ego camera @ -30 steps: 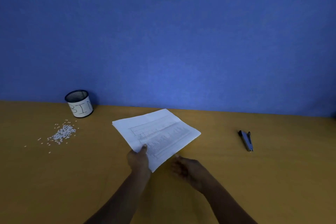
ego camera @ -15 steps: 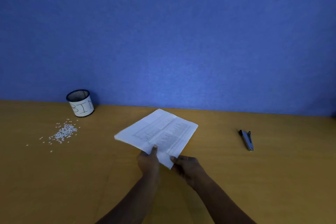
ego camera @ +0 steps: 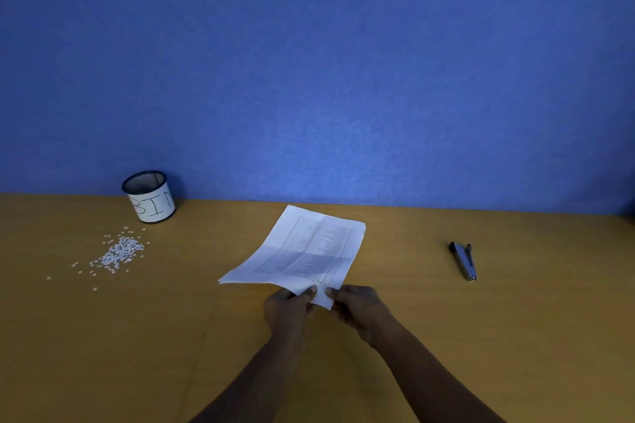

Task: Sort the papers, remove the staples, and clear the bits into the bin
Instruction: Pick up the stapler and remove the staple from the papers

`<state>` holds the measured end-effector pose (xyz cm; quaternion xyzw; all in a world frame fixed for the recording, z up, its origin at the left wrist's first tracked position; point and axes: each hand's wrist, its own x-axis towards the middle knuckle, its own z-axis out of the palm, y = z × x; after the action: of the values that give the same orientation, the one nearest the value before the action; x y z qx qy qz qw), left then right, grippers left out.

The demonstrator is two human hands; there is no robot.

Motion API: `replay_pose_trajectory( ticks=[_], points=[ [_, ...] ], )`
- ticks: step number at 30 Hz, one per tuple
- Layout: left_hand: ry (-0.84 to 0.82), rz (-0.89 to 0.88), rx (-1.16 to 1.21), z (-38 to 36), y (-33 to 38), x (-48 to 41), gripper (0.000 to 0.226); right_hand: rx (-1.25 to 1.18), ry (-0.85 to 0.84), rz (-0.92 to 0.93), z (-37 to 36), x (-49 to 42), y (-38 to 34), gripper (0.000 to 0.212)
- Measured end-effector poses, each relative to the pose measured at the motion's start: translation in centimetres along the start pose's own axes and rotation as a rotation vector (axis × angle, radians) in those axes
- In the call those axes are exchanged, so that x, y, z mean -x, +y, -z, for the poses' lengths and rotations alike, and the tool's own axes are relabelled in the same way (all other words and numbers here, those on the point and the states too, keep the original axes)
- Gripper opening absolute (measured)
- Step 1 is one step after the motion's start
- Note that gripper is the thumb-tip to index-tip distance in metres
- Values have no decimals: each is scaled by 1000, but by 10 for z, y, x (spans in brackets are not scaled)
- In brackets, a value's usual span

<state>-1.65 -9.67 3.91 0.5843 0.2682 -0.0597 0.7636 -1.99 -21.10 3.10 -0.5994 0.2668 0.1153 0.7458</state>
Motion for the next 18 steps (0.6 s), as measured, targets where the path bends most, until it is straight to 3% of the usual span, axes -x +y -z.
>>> replay_pose_trajectory(
  ticks=[9,18],
  points=[
    [32,-110,-84,0,0,3,17,-10,30,63,-7,10,5,6],
    [-103,111,22,7,2,2,9,70,66,35,-5,12,-2,5]
  ],
)
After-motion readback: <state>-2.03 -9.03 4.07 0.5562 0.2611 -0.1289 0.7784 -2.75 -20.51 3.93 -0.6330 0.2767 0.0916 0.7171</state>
